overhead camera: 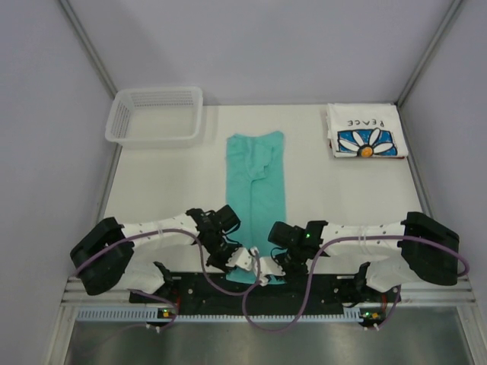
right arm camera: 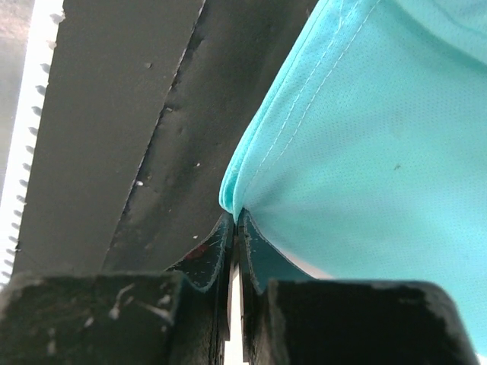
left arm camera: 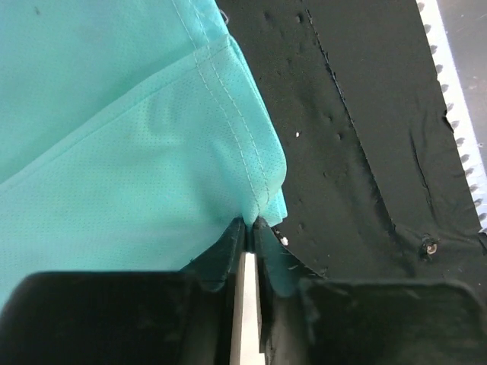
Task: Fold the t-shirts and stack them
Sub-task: Grab the bottom of the folded rectangular tshirt with both arms, then fold the folded rectangular tshirt in 1/3 of the way
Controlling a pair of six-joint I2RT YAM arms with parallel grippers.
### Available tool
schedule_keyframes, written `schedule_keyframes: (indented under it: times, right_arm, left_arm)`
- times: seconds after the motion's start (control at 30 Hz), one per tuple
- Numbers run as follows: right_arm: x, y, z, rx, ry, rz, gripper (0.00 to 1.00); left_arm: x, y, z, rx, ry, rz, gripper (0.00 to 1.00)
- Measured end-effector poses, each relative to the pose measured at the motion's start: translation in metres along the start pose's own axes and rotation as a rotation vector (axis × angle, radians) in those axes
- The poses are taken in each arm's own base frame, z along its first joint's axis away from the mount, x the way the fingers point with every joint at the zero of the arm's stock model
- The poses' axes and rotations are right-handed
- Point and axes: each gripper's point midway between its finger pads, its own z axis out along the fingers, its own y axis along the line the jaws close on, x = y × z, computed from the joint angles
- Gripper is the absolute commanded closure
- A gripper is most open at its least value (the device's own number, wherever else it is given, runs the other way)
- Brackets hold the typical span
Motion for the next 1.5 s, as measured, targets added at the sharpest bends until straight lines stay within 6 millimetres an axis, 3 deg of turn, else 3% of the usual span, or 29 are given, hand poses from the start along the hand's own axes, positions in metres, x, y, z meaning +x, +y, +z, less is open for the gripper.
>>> schedule_keyframes:
  times: [0.23, 0.4, 0.63, 0.77, 0.97, 1.13, 1.23, 1.5]
  right_arm:
    - [0.006, 0.007, -0.004, -0.031, 0.002, 0.049, 1.0]
    - [0.0, -0.001, -0.018, 0.015, -0.063, 0.122, 1.0]
    - [-0.024, -0.05, -0.048, 0.177, -0.229, 0.247, 1.0]
    - [-0.023, -0.073, -0.062, 0.243, -0.279, 0.329, 1.0]
    - [-0.022, -0.14, -0.101, 0.441, -0.356, 0.442, 1.0]
    - [-0.006, -0.19, -0.121, 0.594, -0.354, 0.544, 1.0]
    - [0.012, -0.21, -0.122, 0.663, -0.311, 0.611, 1.0]
    - [0.048, -0.228, -0.124, 0.767, -0.225, 0.736, 1.0]
  left_arm:
    - [-0.001, 0.0, 0.003, 0.025, 0.003, -0.031, 1.0]
    - [-0.012, 0.017, -0.016, -0.052, -0.041, -0.074, 1.0]
    - [-0.027, 0.055, -0.066, -0.169, -0.142, -0.164, 1.0]
    - [-0.032, 0.075, -0.081, -0.18, -0.182, -0.223, 1.0]
    - [-0.005, 0.098, -0.096, -0.2, -0.19, -0.425, 1.0]
    - [0.011, 0.123, -0.109, -0.272, -0.186, -0.578, 1.0]
    - [0.019, 0.144, -0.12, -0.331, -0.2, -0.66, 1.0]
    - [0.044, 0.184, -0.133, -0.425, -0.222, -0.829, 1.0]
